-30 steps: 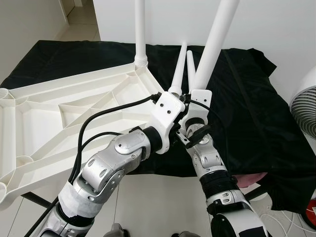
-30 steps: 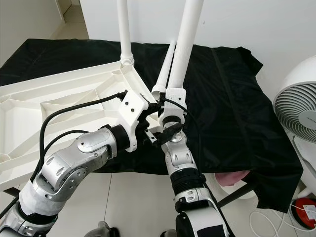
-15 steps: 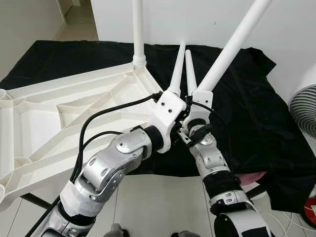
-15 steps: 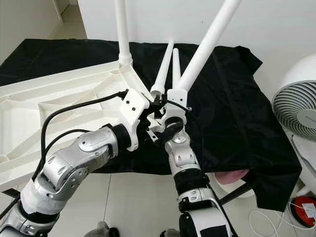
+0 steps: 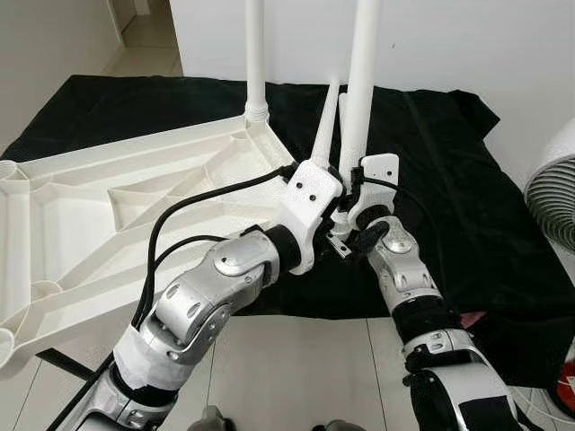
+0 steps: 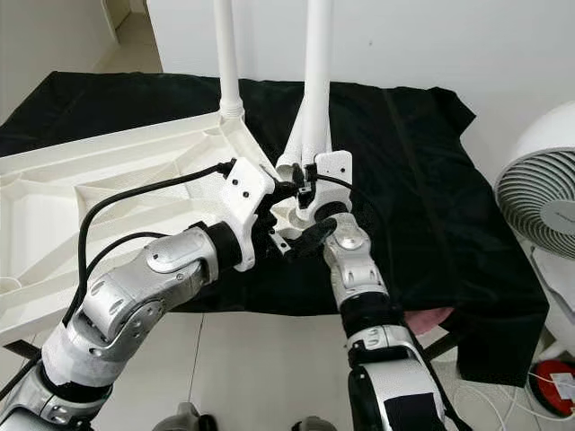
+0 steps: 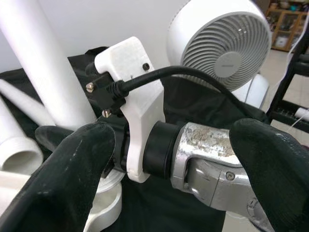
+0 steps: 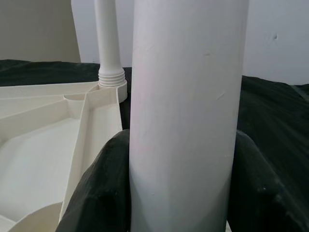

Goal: Building children table

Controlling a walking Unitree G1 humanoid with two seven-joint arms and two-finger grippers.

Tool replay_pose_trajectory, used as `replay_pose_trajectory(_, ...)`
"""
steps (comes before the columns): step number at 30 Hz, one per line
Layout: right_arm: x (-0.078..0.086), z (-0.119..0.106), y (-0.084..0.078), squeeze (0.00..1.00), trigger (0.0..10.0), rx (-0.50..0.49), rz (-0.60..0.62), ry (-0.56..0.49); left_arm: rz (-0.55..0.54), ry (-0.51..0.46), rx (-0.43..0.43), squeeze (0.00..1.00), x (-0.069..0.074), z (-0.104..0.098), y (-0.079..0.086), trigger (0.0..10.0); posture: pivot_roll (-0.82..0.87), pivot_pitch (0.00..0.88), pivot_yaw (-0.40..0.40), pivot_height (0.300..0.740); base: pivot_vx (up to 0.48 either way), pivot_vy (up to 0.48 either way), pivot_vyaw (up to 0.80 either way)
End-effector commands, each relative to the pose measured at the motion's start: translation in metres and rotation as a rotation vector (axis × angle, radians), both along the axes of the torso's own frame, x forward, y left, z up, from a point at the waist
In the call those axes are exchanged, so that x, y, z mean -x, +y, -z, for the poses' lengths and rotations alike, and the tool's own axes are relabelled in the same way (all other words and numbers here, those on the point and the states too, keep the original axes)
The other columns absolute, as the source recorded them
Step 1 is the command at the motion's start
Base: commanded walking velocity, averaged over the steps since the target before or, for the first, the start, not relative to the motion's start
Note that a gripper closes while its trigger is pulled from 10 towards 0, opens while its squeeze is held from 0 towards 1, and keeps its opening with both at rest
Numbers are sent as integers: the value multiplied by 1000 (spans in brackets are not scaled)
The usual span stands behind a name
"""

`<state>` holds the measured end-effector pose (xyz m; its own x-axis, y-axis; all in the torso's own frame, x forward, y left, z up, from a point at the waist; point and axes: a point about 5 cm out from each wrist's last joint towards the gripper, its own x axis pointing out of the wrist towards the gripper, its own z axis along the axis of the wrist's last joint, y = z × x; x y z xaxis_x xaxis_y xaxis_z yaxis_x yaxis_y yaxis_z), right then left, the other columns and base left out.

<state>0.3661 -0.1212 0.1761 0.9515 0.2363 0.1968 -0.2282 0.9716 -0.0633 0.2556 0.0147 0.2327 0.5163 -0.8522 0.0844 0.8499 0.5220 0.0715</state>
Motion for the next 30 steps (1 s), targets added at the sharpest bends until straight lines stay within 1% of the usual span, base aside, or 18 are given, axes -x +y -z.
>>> replay_pose_trajectory(1,-2,-9,-1,0,549,-14,-21,-39,36,-30,4,0,-2,-6,-1,10000,-61,38,3,740,0,0,0)
replay_pose_trajectory(3,-2,-9,-1,0,549,-14,-21,-39,36,-30,4,0,-2,-6,-1,10000,-61,38,3,740,0,0,0)
replay_pose_trajectory(4,-1,-13,-1,0,10000,-7,-46,-58,37,-28,23,0,-4,-10,-1,10000,-61,41,2,740,0,0,0)
replay_pose_trajectory(6,-1,-13,-1,0,10000,-7,-46,-58,37,-28,23,0,-4,-10,-1,10000,-61,41,2,740,0,0,0)
replay_pose_trajectory(7,2,-16,-2,0,10000,-9,-85,-91,36,-12,50,1000,-9,-14,2,10000,-60,47,6,740,0,0,0)
replay_pose_trajectory(8,5,-18,-2,0,10000,0,-132,-118,36,-4,66,1000,-13,-17,5,10000,-63,51,11,740,0,0,0)
replay_pose_trajectory(10,5,-18,-2,0,10000,0,-132,-118,36,-4,66,1000,-13,-17,5,10000,-63,51,11,740,0,0,0)
replay_pose_trajectory(11,10,-19,-4,0,10000,7,-180,-143,28,1,78,1000,-18,-22,10,10000,-67,58,20,740,0,0,0)
replay_pose_trajectory(12,10,-19,-4,0,10000,7,-180,-143,28,1,78,1000,-18,-22,10,10000,-67,58,20,740,0,0,0)
replay_pose_trajectory(14,14,-19,-8,0,10000,13,-217,-159,13,2,84,1000,-23,-26,15,10000,-71,61,27,740,0,0,0)
replay_pose_trajectory(15,17,-18,-10,0,10000,18,-237,-166,2,1,86,392,-26,-28,19,10000,-72,61,29,740,0,0,0)
replay_pose_trajectory(16,20,-17,-14,0,10000,27,-248,-175,-9,-2,81,0,-29,-30,23,10000,-76,62,35,740,0,0,0)
replay_pose_trajectory(17,22,-16,-17,0,10000,34,-259,-182,-19,-2,74,0,-32,-32,27,10000,-77,63,39,740,0,0,0)
replay_pose_trajectory(20,23,-16,-18,0,10000,37,-266,-187,-24,-2,70,0,-34,-32,29,10000,-77,63,39,740,0,0,0)
replay_pose_trajectory(22,27,-14,-21,0,10000,52,-293,-190,-28,-7,64,0,-37,-36,36,10000,-81,64,46,740,0,0,0)
replay_pose_trajectory(26,29,-13,-21,0,10000,66,-317,-185,-25,-6,72,0,-38,-38,38,10000,-81,64,46,740,0,0,0)
replay_pose_trajectory(27,32,-10,-20,0,10000,82,-358,-174,-10,-2,87,0,-39,-42,40,10000,-81,62,49,740,0,0,0)
replay_pose_trajectory(30,32,-10,-20,0,10000,82,-358,-174,-10,-2,87,0,-39,-42,40,10000,-81,62,49,740,0,0,0)
